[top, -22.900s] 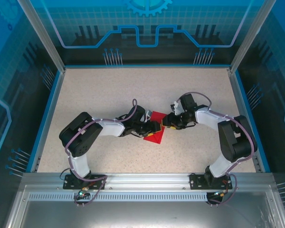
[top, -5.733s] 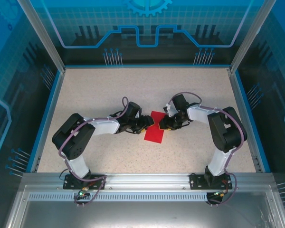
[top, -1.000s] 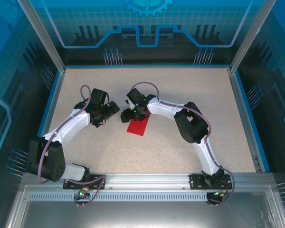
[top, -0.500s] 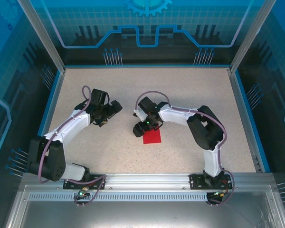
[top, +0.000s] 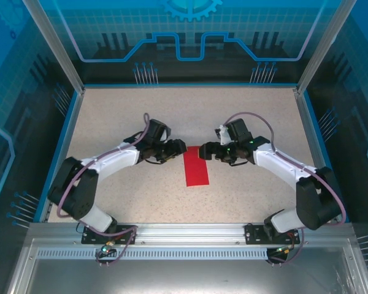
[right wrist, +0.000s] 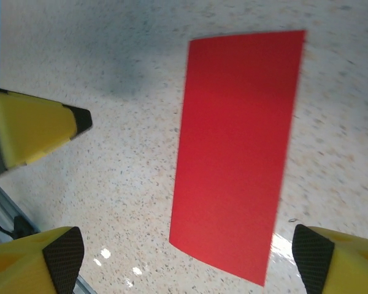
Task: Fold a paper plane with a square sheet of paper (pick it up from the middle)
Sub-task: Third fold the triangle at the center of the table.
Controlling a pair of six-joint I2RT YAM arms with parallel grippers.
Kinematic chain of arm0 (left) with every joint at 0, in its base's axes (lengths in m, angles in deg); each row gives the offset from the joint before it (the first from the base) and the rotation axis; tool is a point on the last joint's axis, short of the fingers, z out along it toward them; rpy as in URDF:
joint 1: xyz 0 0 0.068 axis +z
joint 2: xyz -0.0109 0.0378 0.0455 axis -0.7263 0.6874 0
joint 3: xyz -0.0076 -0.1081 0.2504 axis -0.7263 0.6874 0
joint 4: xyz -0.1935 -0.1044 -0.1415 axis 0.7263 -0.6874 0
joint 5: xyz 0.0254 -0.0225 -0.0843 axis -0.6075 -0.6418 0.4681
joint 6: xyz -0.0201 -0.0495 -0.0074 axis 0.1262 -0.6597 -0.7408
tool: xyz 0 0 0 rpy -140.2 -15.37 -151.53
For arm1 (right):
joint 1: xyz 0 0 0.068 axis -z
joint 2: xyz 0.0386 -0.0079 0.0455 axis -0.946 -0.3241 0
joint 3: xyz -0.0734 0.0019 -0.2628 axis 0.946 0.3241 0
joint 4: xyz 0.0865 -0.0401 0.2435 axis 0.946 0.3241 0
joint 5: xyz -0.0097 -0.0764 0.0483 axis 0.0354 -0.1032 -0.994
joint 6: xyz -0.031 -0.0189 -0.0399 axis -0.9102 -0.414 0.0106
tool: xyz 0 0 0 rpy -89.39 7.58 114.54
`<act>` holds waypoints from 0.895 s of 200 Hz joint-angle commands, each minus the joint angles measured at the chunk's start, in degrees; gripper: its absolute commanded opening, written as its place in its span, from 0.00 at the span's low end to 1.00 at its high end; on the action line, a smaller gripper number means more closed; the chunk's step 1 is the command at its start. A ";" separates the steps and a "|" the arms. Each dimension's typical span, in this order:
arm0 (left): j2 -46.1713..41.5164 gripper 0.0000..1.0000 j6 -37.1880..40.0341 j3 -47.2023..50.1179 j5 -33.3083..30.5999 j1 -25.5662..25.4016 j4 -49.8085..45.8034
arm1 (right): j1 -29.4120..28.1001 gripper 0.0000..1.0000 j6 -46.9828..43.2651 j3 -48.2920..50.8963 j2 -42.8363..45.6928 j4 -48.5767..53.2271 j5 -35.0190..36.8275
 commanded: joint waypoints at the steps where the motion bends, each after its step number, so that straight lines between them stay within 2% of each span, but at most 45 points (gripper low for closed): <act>1: 5.25 0.54 -2.41 -2.87 4.36 -2.40 5.62 | 1.87 0.93 3.51 3.89 1.89 0.26 -2.25; 21: 9.41 0.42 -4.16 -4.65 4.36 -3.69 5.98 | 2.39 0.93 4.17 5.35 1.43 0.34 -3.35; 53: 14.24 0.29 -3.83 -7.31 3.97 -4.50 4.72 | 2.30 0.90 5.58 7.09 -1.29 -1.73 -5.97; 92: 17.26 0.22 -2.98 -9.24 -0.54 -4.54 -0.39 | 0.96 0.84 6.37 6.88 -4.07 -1.42 -6.00; 120: 19.09 0.18 -3.10 -9.55 -3.73 -4.50 -3.47 | -0.96 0.78 6.91 5.84 -5.90 0.78 -3.40; 179: 21.45 0.16 -5.12 -8.22 -6.34 -4.48 -5.09 | -4.05 0.70 7.95 4.66 -7.90 3.07 -0.98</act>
